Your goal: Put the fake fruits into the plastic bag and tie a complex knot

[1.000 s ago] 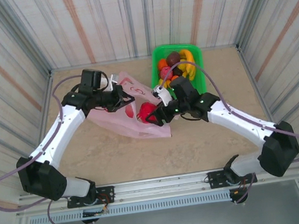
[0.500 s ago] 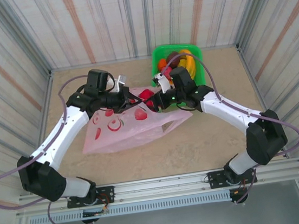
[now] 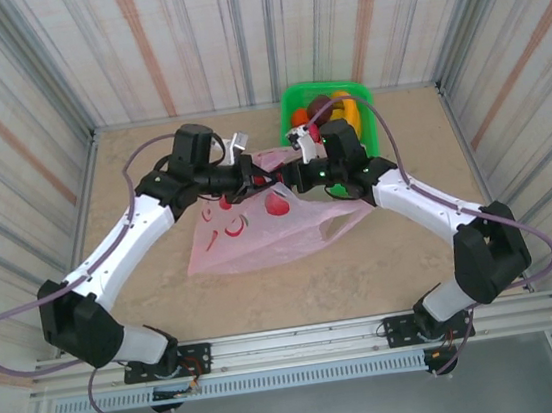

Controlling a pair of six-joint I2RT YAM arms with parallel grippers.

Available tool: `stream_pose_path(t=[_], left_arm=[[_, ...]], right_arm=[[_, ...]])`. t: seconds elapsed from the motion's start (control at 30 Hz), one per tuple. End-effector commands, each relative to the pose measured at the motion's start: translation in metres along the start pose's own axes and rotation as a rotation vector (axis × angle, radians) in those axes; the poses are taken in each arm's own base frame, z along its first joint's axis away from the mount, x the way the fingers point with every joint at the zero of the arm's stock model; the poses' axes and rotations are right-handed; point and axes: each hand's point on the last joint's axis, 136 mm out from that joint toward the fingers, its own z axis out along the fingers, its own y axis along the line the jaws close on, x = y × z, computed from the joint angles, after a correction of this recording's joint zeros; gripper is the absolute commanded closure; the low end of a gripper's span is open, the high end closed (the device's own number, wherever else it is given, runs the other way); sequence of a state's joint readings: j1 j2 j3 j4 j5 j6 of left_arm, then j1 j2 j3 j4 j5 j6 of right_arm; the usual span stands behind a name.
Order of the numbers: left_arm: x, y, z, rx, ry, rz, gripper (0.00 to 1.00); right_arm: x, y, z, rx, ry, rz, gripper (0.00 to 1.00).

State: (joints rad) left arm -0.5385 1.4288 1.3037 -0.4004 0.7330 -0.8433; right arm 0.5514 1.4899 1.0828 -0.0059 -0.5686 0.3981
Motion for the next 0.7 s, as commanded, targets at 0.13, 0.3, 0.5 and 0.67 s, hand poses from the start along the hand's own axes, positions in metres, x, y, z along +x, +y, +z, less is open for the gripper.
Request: stream_pose_path(t=[0.13,0.3,0.5,0.67], left_arm=[[-0.022,-0.009,0.009,0.078,-0.084,0.012,1.00],[-0.023,0.006,0.005,0.054,-0.110,-0.029,1.00],[-0.028,0.020,-0.012,0.039,-0.167,-0.069,1.00],[-0.026,0.030,-0.026,0.003,-0.190,-0.080,1.00]], right_arm=[[0.020,0.004,0.009,-0.030,0.018,0.023,0.53],[0.017,0.003,0.007,-0.011,0.028,0.005,0.28],[0.015,0.001,0.003,0.022,0.057,-0.011,0.09],[0.013,0.003,0.000,0.033,0.070,-0.025,0.03]])
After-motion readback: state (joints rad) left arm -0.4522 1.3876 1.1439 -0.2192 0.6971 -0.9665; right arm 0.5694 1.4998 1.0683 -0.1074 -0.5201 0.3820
